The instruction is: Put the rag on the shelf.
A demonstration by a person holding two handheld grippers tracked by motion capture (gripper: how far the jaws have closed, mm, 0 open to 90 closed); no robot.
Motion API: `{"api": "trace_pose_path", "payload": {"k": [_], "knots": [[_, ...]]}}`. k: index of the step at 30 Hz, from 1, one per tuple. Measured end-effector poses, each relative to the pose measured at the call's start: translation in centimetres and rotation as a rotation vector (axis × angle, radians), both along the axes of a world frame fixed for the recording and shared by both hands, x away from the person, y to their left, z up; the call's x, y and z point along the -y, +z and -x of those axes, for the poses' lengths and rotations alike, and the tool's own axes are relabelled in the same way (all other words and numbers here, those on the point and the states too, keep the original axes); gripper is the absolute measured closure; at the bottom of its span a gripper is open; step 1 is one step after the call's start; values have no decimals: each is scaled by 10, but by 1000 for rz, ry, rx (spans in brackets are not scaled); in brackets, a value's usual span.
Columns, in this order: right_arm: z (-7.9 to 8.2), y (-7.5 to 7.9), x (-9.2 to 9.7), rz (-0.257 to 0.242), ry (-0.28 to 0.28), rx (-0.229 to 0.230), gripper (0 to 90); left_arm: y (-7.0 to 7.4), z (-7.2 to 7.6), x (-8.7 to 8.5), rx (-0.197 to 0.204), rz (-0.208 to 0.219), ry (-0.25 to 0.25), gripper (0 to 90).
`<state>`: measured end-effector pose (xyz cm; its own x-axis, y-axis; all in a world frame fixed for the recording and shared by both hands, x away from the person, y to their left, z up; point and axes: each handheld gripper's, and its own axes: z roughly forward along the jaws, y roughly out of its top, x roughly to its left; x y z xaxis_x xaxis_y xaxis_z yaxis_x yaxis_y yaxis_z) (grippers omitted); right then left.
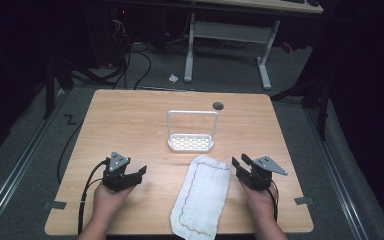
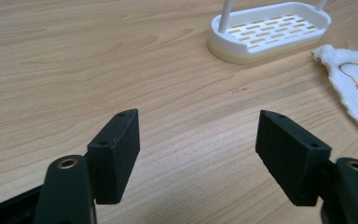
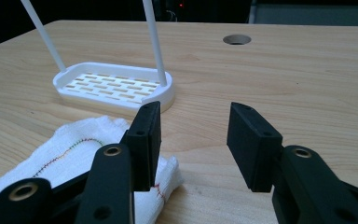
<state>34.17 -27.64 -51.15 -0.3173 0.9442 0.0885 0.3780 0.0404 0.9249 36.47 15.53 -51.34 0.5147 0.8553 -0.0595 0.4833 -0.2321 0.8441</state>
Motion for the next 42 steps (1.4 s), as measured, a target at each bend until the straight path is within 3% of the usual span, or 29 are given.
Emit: {"api": "trace_pose_path", "payload": {"k": [1, 6, 11, 14, 16, 17, 18, 19, 22, 24, 28, 29, 42], "knots": [[0, 0, 0, 2, 2, 0, 550, -1, 0, 1, -17, 20, -16, 317], [-1, -1, -3, 10, 10, -8, 550, -3, -1, 4, -38, 24, -44, 330], [-1, -2, -4, 15, 12, -9, 550, -4, 2, 16, -44, 54, -76, 363], [-1, -2, -4, 12, 10, -13, 550, -6, 7, 33, -57, 67, -123, 378], [-1, -2, -4, 13, 13, -13, 550, -8, 12, 49, -59, 52, -157, 405], [-1, -3, -5, 17, 16, -11, 550, -8, 16, 57, -52, 51, -182, 523], [-1, -3, -5, 17, 16, -11, 550, -9, 19, 65, -45, 53, -211, 523], [-1, -2, -5, 18, 15, -11, 550, -9, 21, 72, -49, 41, -238, 586], [-1, -2, -5, 17, 16, -11, 550, -11, 24, 92, -98, 78, -323, 762], [-1, -2, -5, 18, 16, -11, 551, -14, 28, 104, -107, 41, -370, 832], [-1, -3, -6, 15, 19, -15, 551, -22, 37, 123, -131, -63, -452, 882], [-1, -3, -6, 16, 21, -14, 552, -22, 40, 124, -113, -79, -457, 884], [4, -5, -25, 55, 92, -12, 556, -19, 91, 97, -163, -100, -477, 891]]}}
